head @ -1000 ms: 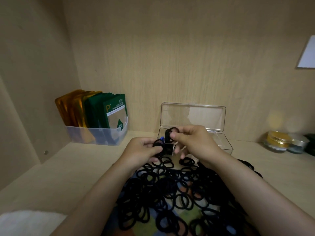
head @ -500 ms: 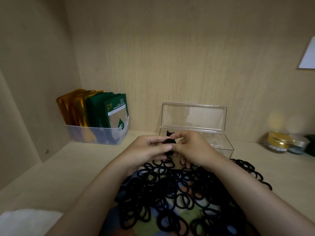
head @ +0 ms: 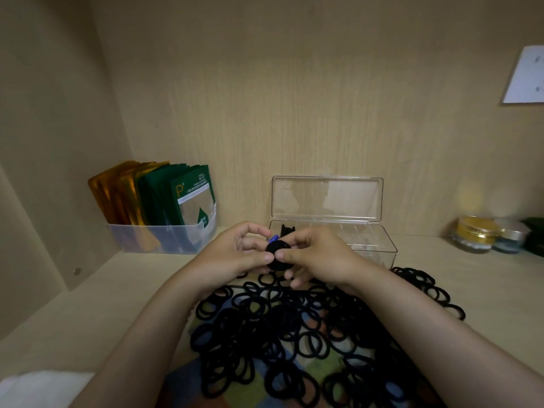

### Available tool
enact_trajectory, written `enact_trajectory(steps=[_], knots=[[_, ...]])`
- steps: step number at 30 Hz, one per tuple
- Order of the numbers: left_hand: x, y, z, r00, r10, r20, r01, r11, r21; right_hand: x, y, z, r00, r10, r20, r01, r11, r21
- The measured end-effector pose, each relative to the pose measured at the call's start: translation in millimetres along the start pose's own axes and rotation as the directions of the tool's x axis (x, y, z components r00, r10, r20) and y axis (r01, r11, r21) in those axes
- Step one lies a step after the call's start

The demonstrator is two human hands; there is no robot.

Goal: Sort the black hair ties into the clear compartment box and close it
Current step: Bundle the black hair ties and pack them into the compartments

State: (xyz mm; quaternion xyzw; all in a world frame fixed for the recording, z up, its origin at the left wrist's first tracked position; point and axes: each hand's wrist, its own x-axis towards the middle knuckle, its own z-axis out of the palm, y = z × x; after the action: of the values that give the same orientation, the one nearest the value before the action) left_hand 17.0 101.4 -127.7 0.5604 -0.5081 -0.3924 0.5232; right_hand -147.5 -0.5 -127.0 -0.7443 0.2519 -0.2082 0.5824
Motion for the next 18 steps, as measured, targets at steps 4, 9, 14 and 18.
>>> enact_trajectory(steps=[4,9,14,18], knots=[[1,3,-6,0.987,0.005,-0.163,0.002,0.999,0.039,4,2,-3,0.997,0.002,-0.072,-0.001,1.0,0.015],[16,-32,-42,0.923,0.121,-0.365,0.147,0.766,0.626,5,8,-1,1.0,-0.008,-0.027,0.005,0.993,-0.116],[32,-51,-43,0.972,-0.015,-0.235,0.204,0.55,0.81,6,13,9,0.999,-0.016,0.045,0.023,0.989,-0.145],[42,-58,-40,0.983,-0.033,-0.183,0.177,0.473,0.863,7,17,10,0.998,-0.043,0.052,0.051,0.985,-0.163]])
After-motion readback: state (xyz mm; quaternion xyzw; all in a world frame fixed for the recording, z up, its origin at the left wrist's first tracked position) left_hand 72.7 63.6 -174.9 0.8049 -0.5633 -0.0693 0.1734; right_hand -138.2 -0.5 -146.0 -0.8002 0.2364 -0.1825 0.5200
